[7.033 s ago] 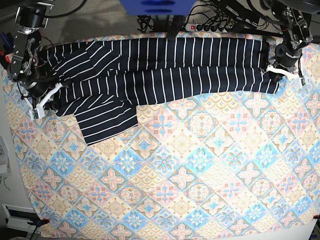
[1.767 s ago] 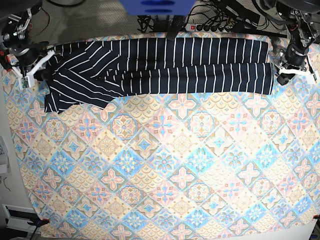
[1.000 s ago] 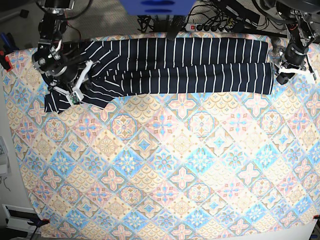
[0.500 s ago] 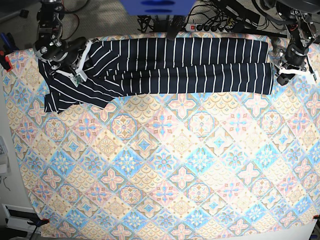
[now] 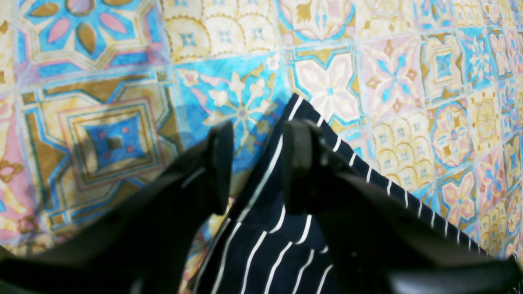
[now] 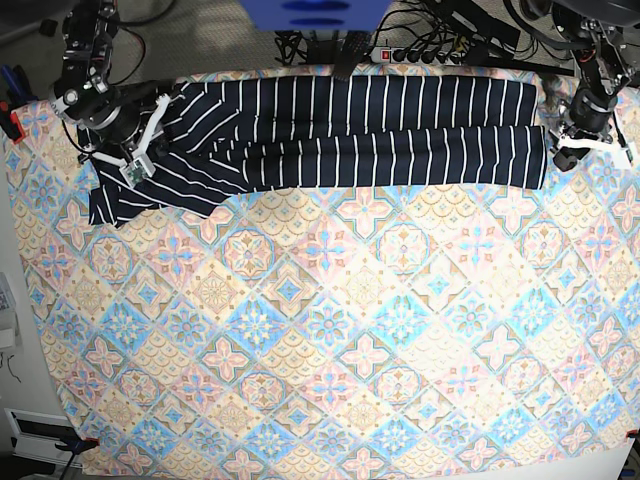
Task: Fold the T-shirt properly
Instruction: 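Tuck the loose sleeve fabric under with the right gripper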
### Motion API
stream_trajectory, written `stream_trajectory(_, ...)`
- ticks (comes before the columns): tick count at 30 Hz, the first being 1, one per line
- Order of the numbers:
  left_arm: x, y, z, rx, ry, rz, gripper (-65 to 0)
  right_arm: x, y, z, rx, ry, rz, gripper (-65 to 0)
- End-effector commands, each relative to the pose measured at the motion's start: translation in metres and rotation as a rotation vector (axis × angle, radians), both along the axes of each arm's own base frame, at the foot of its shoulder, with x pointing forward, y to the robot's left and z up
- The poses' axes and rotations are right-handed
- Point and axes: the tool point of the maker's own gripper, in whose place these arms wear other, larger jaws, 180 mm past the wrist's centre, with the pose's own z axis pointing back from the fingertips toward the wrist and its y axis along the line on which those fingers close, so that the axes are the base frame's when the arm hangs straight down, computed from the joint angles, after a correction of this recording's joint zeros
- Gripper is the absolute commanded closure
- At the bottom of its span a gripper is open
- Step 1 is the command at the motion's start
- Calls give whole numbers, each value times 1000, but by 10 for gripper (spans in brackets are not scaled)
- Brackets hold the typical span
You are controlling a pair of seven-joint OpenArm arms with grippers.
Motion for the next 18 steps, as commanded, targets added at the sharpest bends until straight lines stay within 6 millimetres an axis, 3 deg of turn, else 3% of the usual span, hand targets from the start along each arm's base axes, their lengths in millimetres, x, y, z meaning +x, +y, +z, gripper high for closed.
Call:
stream_trajectory(1,5,7,11,25,-32,-3,-204,11,0,11,10,-49,7,-147)
stream_trajectory(6,5,6,10,24,-32,-6,-204,20,-2,13,13,-68,-3,-166)
stream_trajectory(15,5,6,10,24,-32,-6,-204,12,2,-1,24,-21,7,-359)
stream_trajectory(18,5,6,10,24,-32,-6,-204,7,6,-10,9,13,50,-394)
